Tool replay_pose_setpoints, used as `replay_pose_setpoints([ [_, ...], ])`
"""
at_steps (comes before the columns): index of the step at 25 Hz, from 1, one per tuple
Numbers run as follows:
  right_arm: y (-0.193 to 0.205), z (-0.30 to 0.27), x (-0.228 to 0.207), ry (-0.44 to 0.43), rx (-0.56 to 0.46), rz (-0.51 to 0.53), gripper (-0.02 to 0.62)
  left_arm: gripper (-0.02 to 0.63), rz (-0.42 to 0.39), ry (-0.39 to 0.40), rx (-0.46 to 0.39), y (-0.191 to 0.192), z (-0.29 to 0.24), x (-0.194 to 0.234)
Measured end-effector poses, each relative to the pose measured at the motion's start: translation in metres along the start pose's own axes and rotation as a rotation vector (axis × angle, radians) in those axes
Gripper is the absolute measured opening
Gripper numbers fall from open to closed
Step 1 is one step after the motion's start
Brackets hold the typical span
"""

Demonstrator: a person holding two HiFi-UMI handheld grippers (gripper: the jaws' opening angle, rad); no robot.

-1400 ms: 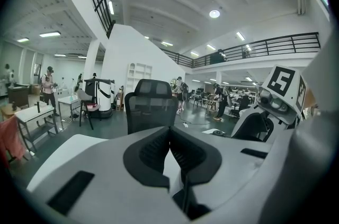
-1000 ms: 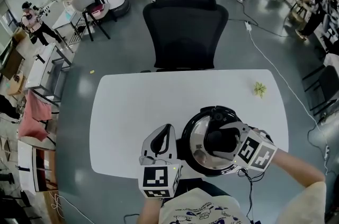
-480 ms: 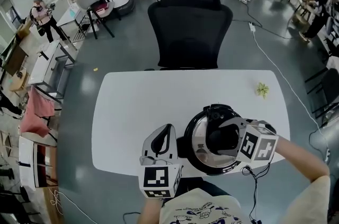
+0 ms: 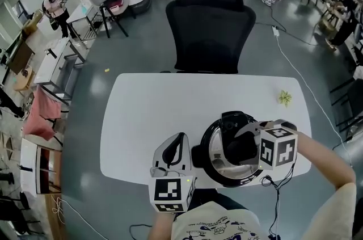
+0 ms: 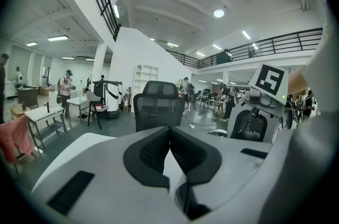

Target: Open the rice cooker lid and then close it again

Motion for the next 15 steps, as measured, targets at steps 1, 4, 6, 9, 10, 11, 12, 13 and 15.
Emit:
replay_pose_setpoints([
  [1,0.0,0.0002,0.0001,-0.003,0.002,0.0,0.302,0.014,0.001,-0.002,0.0,0.0001,0.0009,0.0],
  [4,0.0002,-0.0005,-0.0006,0.006,0.01,0.001,0.302,0.014,0.002,-0.009,0.001,0.0015,0.0025,0.0014],
  [6,-0.0001,-0.001,-0.0004,0.01,0.013,0.002,0.302,0.014,0.004,-0.012,0.002,0.0027,0.0038,0.0016],
  [9,-0.0003,-0.0022,0.0016,0.019,0.007,0.003,0.303,0.014,0.004,-0.012,0.0,0.0043,0.0064,0.001],
  [10,-0.0002,-0.0027,0.002,0.023,0.001,0.001,0.304,0.014,0.003,-0.012,0.0,0.0047,0.007,0.0011],
  [11,-0.0001,-0.0027,0.0019,0.03,-0.006,-0.003,0.304,0.014,0.002,-0.013,-0.002,0.0048,0.0073,0.001],
  [12,-0.0002,-0.0022,0.0013,0.04,-0.013,-0.01,0.305,0.014,0.001,-0.013,-0.003,0.0042,0.0075,0.0007],
  [13,-0.0011,-0.001,0.0002,0.055,-0.024,-0.017,0.305,0.014,-0.001,-0.012,-0.005,0.0031,0.0079,0.0001],
  [15,-0.0056,0.0015,-0.0011,0.088,-0.061,-0.029,0.318,0.014,-0.004,-0.011,-0.008,0.0001,0.0095,-0.001],
])
Point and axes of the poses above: the fingertips, and each gripper's own axes: z backward along the fingers, x to its left, y out of its underside, the point moved 2 cm from there along z, backward along the fingers, and after that the axes turned 7 degrees about y, right-handed, at the moved point
